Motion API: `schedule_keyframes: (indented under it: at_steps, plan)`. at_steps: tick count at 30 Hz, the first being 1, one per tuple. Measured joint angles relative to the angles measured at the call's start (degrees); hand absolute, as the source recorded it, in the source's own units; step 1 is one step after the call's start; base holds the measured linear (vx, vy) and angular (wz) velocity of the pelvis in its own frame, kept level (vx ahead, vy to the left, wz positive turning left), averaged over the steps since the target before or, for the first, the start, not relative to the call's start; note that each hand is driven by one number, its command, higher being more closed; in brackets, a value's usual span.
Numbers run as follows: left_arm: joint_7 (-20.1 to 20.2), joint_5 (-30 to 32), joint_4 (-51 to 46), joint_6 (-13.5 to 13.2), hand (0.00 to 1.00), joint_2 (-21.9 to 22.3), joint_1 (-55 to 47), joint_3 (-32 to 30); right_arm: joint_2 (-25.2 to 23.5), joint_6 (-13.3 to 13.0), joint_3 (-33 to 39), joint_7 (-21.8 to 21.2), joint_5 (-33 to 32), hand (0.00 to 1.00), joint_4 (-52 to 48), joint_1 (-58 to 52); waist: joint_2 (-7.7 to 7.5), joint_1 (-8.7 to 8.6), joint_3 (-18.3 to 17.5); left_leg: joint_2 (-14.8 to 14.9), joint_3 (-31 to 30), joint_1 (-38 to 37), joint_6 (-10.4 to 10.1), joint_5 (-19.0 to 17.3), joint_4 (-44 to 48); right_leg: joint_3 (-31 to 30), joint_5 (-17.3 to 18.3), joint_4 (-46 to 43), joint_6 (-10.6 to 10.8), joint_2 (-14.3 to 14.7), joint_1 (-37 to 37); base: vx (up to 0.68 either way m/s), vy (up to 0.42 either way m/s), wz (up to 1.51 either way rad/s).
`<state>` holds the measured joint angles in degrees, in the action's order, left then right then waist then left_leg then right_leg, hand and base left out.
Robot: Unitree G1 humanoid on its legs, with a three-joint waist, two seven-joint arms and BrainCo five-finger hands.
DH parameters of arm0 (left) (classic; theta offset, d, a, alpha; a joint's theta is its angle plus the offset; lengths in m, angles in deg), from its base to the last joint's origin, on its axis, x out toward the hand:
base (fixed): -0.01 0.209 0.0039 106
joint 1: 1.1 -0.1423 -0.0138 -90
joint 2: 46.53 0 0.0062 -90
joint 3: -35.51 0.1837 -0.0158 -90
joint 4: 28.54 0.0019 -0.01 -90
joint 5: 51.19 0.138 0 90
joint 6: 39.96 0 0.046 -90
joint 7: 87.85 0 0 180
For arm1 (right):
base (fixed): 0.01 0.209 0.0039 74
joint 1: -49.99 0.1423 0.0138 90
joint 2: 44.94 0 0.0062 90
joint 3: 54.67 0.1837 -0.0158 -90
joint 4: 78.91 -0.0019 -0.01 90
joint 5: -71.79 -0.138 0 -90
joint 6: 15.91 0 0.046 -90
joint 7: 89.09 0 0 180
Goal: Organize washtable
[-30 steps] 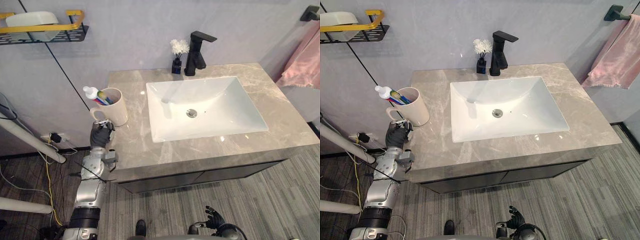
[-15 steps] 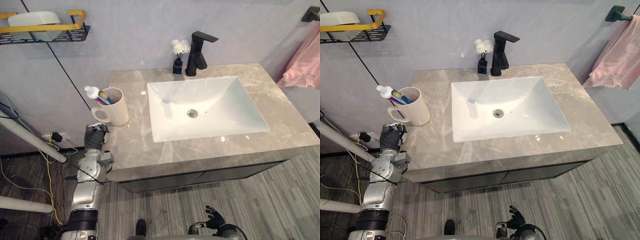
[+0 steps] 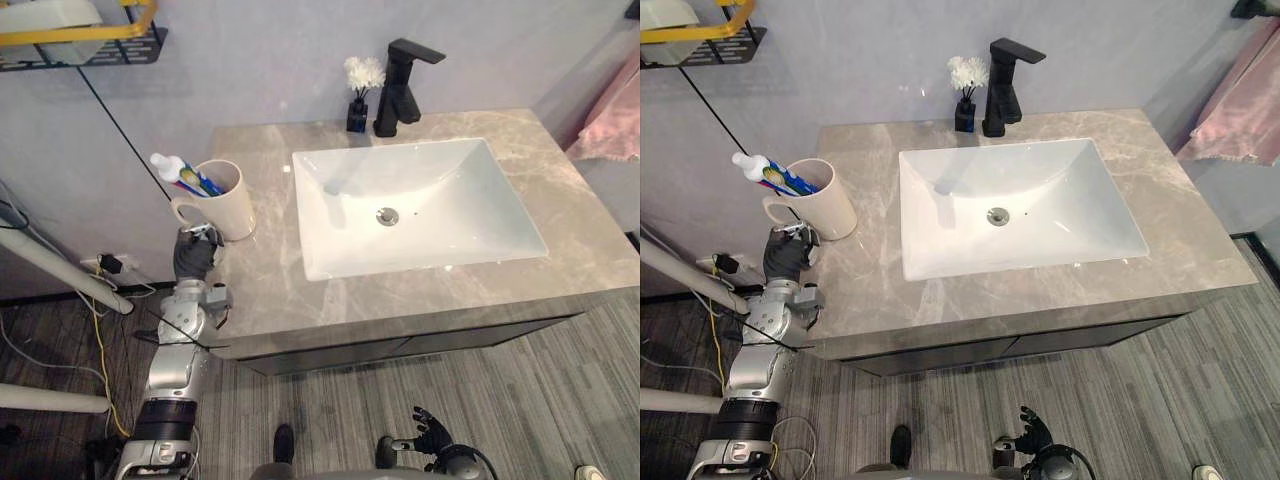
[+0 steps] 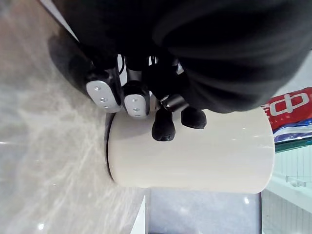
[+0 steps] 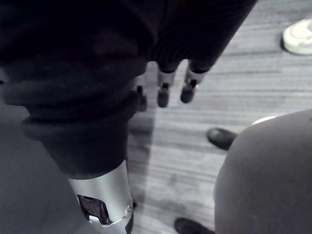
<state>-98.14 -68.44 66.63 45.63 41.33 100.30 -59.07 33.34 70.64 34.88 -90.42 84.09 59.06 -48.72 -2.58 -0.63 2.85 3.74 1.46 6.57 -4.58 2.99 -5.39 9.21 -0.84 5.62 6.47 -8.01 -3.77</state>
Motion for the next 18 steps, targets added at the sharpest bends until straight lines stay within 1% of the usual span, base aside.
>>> schedule_keyframes:
  at_steps: [5, 9, 12, 18]
  plan:
    - [-0.6, -0.19, 0.22, -0.01, 1.0, -2.81, 4.97, 0.64, 0.66, -0.05, 0.09, 0.19, -0.53, 0.0, -0.97, 0.1, -0.39, 0.02, 1.89, -0.13, -0.09, 2.16, 0.16, 0.22, 0.02, 0.1, -0.43, -0.01, 0.01, -0.05, -1.78, 0.0, 0.0, 0.0]
    - [-1.46, -0.23, 1.96, -0.56, 1.0, -3.75, 10.13, 1.06, 0.68, -0.14, 0.07, 0.38, -0.66, 0.0, -2.21, 0.21, -0.68, -0.14, 3.66, -0.45, -0.56, 3.31, 0.35, 0.35, 0.04, 0.46, -0.65, -0.01, -0.06, -0.28, -2.75, 0.01, 0.006, 0.03]
    - [-1.77, -0.22, 2.31, -0.65, 1.0, -4.93, 11.78, 2.67, 0.68, -0.17, 0.02, 0.41, -0.66, 0.0, -2.24, 0.45, -0.7, -0.2, 4.11, -0.56, -0.65, 3.83, 0.35, 0.35, 0.04, 1.01, -0.68, -0.02, -0.1, -0.36, -3.07, 0.0, 0.008, 0.06]
    - [-2.63, -0.23, 2.42, -0.96, 1.0, -5.08, 14.62, 3.12, 0.62, -0.33, -0.7, 0.46, -0.69, 0.0, -2.4, 0.51, -0.68, -0.15, 4.96, -0.85, -1.03, 5.05, 0.45, 0.41, 1.5, 0.4, -0.8, -0.49, -0.28, -0.78, -3.87, 0.0, 0.007, 0.01]
